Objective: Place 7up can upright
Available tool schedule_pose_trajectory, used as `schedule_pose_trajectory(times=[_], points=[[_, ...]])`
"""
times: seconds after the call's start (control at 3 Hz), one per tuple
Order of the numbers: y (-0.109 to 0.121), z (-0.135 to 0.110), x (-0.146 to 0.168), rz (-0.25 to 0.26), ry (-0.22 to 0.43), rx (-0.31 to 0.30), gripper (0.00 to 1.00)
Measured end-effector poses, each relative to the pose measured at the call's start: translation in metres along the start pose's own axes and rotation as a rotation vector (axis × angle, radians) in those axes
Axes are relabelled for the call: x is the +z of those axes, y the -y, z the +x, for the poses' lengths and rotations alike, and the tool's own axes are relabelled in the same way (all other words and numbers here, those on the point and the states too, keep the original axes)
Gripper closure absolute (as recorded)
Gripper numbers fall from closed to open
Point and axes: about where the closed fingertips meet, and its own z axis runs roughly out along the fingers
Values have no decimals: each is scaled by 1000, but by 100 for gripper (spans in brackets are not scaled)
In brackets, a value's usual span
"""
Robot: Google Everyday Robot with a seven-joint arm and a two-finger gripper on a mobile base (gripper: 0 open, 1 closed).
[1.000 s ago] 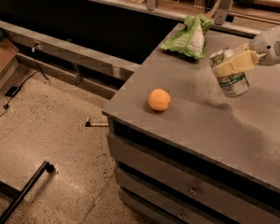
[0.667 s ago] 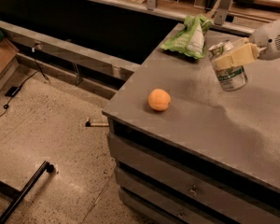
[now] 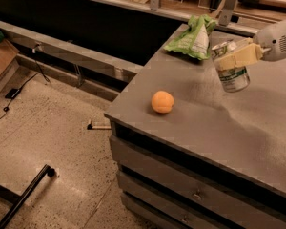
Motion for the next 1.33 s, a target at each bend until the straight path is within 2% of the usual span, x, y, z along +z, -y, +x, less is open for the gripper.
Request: schedule_pose_trajectory(times=[0.33, 0.67, 1.0, 1.33], points=[[0, 6, 3, -34, 116, 1, 100], [-18, 14, -12, -49, 322, -3, 100], [-26, 19, -20, -49, 367, 0, 100], [-26, 18, -20, -50, 367, 0, 100]])
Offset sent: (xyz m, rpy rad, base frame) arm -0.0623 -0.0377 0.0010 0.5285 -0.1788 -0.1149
